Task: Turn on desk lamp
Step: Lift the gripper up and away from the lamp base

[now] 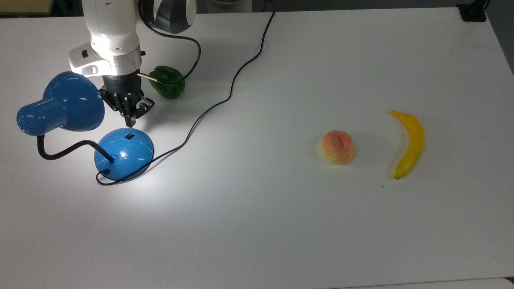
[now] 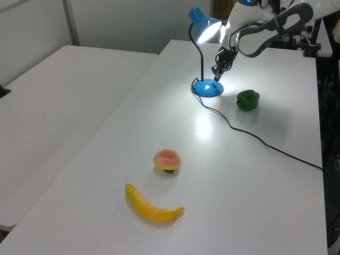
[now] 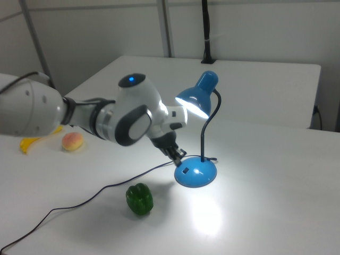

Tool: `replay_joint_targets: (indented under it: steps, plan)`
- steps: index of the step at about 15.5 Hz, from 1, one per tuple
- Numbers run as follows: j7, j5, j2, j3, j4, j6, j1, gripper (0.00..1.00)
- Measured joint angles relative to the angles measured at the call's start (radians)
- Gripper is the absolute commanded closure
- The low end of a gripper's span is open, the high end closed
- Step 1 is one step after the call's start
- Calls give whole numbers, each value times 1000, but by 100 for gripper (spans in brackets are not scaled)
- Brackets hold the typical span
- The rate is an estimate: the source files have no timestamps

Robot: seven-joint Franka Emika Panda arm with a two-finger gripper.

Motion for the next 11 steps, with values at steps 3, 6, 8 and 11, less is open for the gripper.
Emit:
replay_joint_targets:
  steps: [3, 6, 8, 11]
  plan:
    - [0, 0, -76, 8, 1, -182, 48, 100]
    - [0, -6, -137, 12, 3, -327, 114, 100]
    - [-10, -18, -177, 13, 9, -417, 164, 100]
    - [-63, -22, -223, 14, 59, -582, 230, 100]
